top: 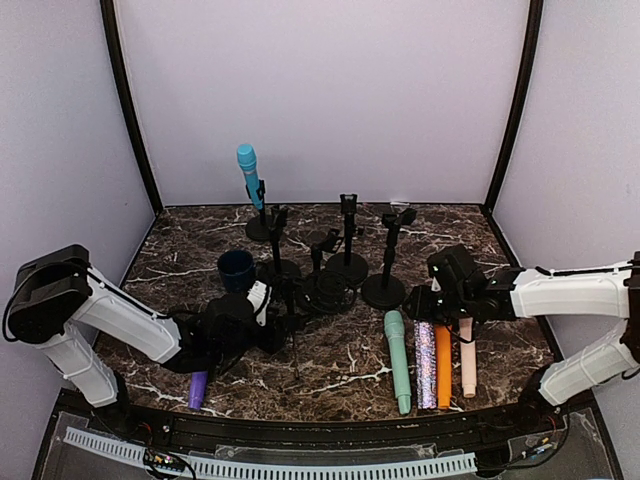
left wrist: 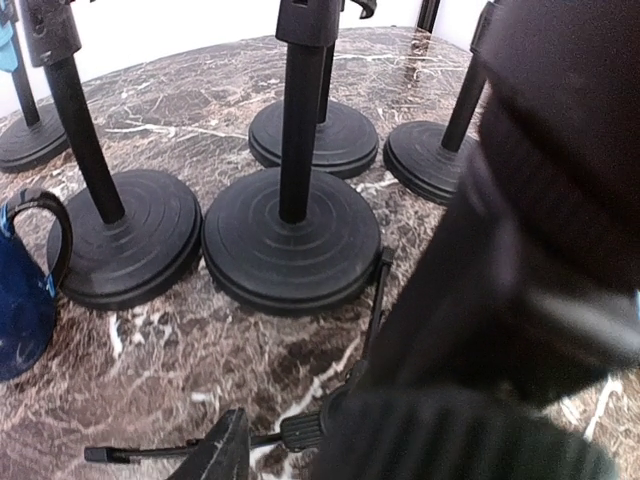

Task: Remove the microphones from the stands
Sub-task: Move the microphone stand to the center of the board.

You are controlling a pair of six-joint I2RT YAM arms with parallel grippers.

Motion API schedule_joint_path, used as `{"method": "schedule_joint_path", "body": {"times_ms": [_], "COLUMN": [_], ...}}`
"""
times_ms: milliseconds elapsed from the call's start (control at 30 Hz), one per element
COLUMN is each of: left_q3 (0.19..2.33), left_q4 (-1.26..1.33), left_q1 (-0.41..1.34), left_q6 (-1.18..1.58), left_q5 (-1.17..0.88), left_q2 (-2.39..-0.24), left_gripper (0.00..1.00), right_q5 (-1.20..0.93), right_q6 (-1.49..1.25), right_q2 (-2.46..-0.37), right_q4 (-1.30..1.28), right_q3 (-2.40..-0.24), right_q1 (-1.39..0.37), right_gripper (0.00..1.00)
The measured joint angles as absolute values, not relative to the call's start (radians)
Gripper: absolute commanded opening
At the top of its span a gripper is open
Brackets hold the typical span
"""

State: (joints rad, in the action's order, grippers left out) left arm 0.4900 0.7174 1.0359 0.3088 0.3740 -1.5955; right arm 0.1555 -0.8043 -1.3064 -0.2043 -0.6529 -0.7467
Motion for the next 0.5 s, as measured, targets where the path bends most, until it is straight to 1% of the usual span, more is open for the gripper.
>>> {"method": "schedule_joint_path", "body": {"times_ms": [333,500], "left_q3": [0.595,0.663], "left_q4": [0.800,0.837], "left_q1": [0.921,0.888], "left_q6": [0.241,0.219], "left_q5": [0.279,0.210], "left_q2": [-1.731,-1.806], "left_gripper": [0.49,0.49], "right_q5": [0.176,0.181], "right_q6": [-0.814,-0.815], "right_q2": [-1.364,-1.417], "right_q4": [-0.200,-0.202], "right_q3": [-0.655,-0.661], "right_q1": [-0.747,-0.747], "right_gripper": [0.46,0.58]}}
